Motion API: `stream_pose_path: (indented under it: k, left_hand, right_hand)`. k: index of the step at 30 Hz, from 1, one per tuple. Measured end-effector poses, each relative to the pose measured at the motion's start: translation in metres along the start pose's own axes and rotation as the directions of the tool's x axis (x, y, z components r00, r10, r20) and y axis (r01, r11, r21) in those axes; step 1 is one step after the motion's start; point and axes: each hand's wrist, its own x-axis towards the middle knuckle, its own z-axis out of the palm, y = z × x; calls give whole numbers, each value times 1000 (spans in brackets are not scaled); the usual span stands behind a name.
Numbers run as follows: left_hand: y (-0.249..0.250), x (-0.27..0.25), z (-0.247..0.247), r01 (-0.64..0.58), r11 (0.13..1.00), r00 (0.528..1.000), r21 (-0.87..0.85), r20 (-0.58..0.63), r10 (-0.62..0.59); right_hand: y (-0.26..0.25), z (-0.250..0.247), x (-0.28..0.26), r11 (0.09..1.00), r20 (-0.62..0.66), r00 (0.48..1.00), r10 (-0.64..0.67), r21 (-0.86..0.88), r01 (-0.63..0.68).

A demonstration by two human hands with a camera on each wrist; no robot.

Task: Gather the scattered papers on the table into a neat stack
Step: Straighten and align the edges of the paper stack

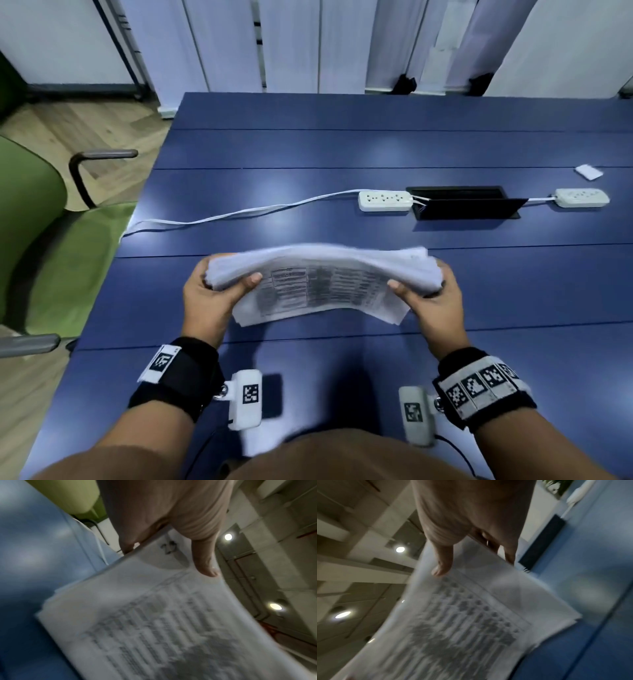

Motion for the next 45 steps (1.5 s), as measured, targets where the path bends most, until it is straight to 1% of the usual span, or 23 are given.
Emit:
stream_pose_path:
  k: [2,4,6,7,9,11,13,15,17,20,23,25,27,30,31,33,35,36,38,40,42,43,45]
  left_hand:
    - [-10,4,-12,49,999,998,2,47,-49]
    - [-16,9,-19,98,995,987,-9,125,-97]
    - [-20,10,-19,126,992,974,-12,190,-122]
    - [-21,10,-18,149,989,970,-16,196,-143]
    - [-23,10,-16,173,984,966,-38,199,-162]
    - [-25,11,-17,197,980,966,-39,179,-187]
    - [-29,10,-19,244,970,955,-24,179,-236]
    - [-30,5,-13,265,964,946,15,190,-263]
    - [-25,3,-3,235,972,964,13,124,-235]
    - [1,6,13,126,992,992,-28,16,-125]
    - [23,13,21,3,999,999,-38,-47,-5]
    - [25,15,18,-38,999,998,-35,-57,36]
    - [18,14,12,-35,999,999,-9,-40,34]
    - [-1,8,0,23,1000,1000,5,1,-23]
    - [-5,6,-3,45,999,999,2,6,-45]
    - [-8,3,-5,73,997,997,-35,7,-73]
    - [-5,3,-3,75,994,997,-86,-8,-76]
    - [-1,3,-1,63,993,997,-104,-28,-66]
    - [5,3,5,36,994,996,-102,-83,-45]
    - [7,2,11,13,997,989,-71,-147,-23]
    - [6,1,15,2,998,980,-68,-201,-15]
    - [5,1,15,8,997,976,-73,-218,-23]
    - [4,2,13,17,996,970,-83,-240,-36]
  right_hand:
    - [9,-13,4,996,68,994,84,-28,-83]
    - [15,-20,6,989,109,983,147,-26,-145]
    - [17,-18,6,986,148,976,162,-61,-154]
    - [18,-16,5,987,159,975,152,-67,-143]
    - [18,-17,4,989,161,976,148,-41,-143]
    - [22,-21,6,984,129,976,176,-4,-176]
    - [28,-22,8,978,93,974,206,9,-208]
    - [28,-15,6,978,79,975,208,-4,-209]
    - [19,-5,3,986,43,986,161,30,-162]
    - [-9,7,3,990,19,998,59,130,-61]
    - [-28,11,6,990,-8,1000,-23,137,23]
    - [-31,10,7,991,6,998,-59,121,58]
    - [-27,6,5,994,43,997,-62,90,58]
    - [-8,-4,0,999,65,997,-29,-10,30]
    - [-4,-5,-2,998,65,997,-37,-52,40]
    - [0,-4,-4,990,81,992,-95,-99,103]
    - [-4,0,-7,972,79,979,-187,-130,196]
    - [-5,1,-7,948,72,964,-255,-180,264]
    - [-7,2,-9,853,93,914,-394,-332,402]
    - [-9,1,-10,747,166,873,-458,-460,480]
    - [-8,0,-10,698,177,878,-445,-545,464]
    - [-6,-1,-11,706,145,893,-425,-564,428]
    - [-3,-2,-12,760,56,926,-374,-555,340]
